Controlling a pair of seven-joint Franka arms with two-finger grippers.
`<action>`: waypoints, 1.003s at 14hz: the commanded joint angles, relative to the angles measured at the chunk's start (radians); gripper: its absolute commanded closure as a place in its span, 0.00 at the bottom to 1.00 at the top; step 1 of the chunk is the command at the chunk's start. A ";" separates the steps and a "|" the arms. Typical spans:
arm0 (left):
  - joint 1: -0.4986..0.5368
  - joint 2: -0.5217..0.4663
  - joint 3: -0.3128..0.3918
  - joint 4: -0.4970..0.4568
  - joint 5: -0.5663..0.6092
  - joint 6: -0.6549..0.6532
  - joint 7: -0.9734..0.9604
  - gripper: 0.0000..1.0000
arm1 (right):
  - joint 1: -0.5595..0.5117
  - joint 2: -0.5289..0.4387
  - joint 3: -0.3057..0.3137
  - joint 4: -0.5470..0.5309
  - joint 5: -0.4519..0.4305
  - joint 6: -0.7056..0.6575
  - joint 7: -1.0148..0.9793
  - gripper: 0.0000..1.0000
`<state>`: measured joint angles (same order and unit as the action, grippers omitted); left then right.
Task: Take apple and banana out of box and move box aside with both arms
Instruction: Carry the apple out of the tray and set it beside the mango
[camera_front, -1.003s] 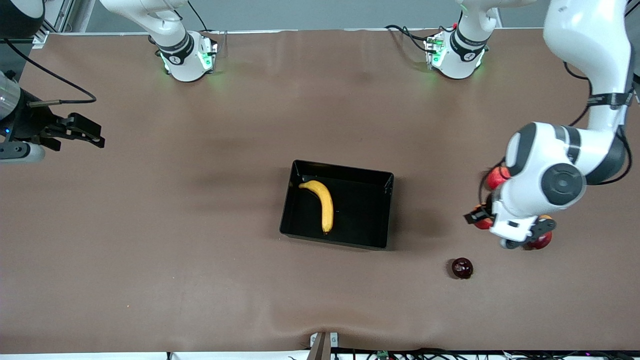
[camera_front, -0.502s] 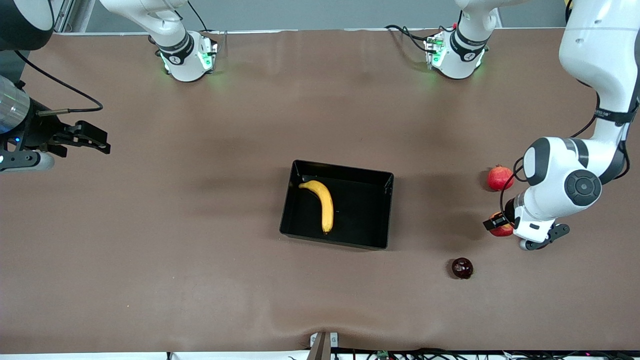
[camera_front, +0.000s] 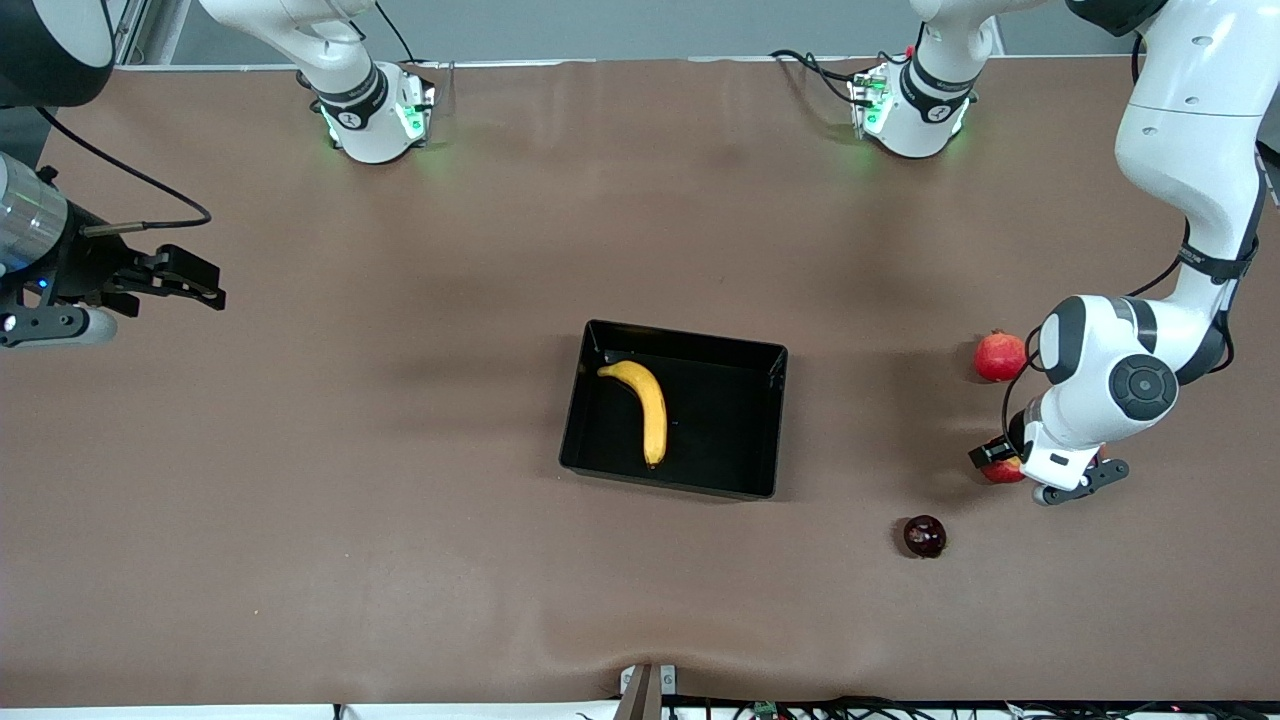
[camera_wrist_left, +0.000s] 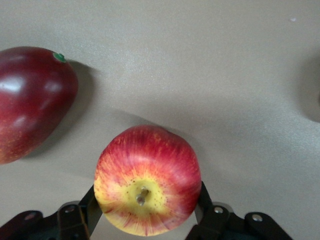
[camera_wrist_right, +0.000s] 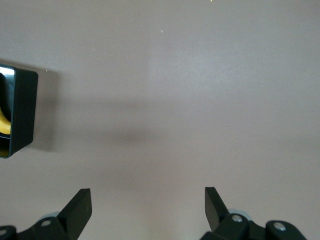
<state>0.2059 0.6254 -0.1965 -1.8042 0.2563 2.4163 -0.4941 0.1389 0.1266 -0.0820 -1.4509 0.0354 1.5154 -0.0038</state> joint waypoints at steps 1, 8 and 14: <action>0.007 0.019 -0.009 0.008 0.027 0.024 0.014 0.13 | 0.011 0.005 -0.005 0.014 -0.003 -0.001 0.010 0.00; -0.013 -0.174 -0.128 0.043 0.012 -0.262 -0.004 0.00 | 0.011 0.007 -0.005 0.014 -0.003 -0.001 0.010 0.00; -0.068 -0.145 -0.354 0.152 0.012 -0.379 -0.191 0.02 | 0.011 0.013 -0.005 0.014 -0.003 0.009 0.011 0.00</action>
<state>0.1734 0.4376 -0.5101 -1.6943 0.2582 2.0531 -0.6232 0.1398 0.1304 -0.0818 -1.4507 0.0354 1.5210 -0.0038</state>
